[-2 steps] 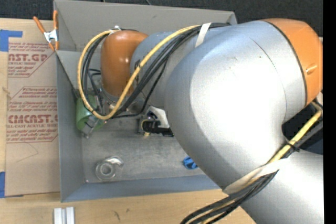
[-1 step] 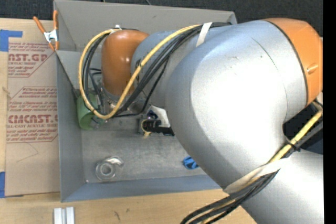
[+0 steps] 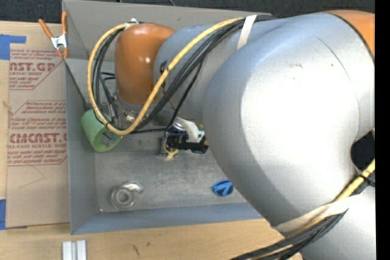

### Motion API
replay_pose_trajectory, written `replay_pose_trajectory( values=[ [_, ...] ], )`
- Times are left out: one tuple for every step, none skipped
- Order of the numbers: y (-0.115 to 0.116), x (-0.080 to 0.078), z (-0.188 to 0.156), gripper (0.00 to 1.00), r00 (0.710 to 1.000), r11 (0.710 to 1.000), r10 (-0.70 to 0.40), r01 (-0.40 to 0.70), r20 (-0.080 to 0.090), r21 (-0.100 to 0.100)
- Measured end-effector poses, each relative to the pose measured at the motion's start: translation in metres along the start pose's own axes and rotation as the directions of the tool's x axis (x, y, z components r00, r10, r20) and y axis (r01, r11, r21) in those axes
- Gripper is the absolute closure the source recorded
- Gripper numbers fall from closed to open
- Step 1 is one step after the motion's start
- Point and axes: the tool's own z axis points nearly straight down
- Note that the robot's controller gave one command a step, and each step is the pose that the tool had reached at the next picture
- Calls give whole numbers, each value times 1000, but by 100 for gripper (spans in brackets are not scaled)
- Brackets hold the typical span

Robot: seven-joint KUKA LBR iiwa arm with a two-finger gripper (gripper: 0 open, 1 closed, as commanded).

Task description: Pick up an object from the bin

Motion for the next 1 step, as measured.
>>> replay_pose_trajectory(
  values=[
    [8, 1, -148, 100, 1000, 1000, 14, -14, 3, -5]
  ],
)
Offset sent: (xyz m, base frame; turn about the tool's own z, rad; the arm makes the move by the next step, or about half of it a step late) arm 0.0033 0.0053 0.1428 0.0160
